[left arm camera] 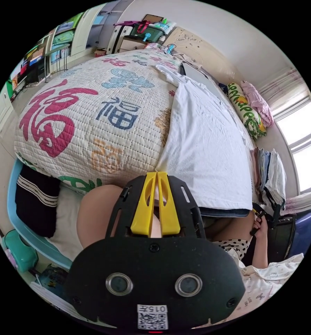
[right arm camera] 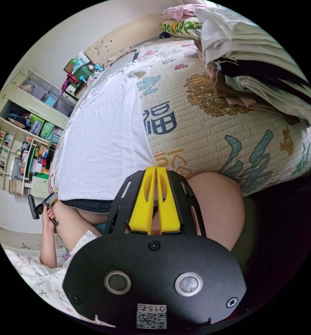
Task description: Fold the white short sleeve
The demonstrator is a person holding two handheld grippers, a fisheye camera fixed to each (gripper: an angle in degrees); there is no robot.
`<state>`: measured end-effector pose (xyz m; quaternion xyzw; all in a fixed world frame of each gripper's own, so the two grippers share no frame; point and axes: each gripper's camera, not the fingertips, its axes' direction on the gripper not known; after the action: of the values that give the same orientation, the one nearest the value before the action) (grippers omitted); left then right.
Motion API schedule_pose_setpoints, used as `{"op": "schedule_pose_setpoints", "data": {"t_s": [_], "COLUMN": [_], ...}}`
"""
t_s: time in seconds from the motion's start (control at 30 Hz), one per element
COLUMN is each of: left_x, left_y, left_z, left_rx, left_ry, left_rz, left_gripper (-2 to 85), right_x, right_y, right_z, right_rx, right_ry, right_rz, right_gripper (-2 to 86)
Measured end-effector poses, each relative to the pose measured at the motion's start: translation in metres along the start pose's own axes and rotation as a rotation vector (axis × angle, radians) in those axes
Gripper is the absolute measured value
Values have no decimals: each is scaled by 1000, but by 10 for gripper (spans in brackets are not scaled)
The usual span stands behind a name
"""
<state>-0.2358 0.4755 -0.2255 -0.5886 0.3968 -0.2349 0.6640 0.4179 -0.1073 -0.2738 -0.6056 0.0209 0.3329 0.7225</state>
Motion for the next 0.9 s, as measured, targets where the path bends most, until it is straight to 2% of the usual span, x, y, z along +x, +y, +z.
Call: {"op": "schedule_pose_setpoints", "data": {"t_s": [0.4, 0.7, 0.9], "left_x": [-3, -27, -23], "left_y": [-2, -9, -15], "left_z": [-17, -20, -18], "left_rx": [18, 7, -12], "left_ry": [23, 107, 55], "left_rz": [-10, -43, -26], "left_gripper": [-8, -8, -8], "right_x": [3, 1, -33], "right_y": [20, 26, 35], "right_z": [53, 100, 136], "right_rx": [24, 3, 13], "right_ry": [-6, 11, 214], "right_rz": [4, -4, -92], "right_gripper": [-5, -4, -4]}}
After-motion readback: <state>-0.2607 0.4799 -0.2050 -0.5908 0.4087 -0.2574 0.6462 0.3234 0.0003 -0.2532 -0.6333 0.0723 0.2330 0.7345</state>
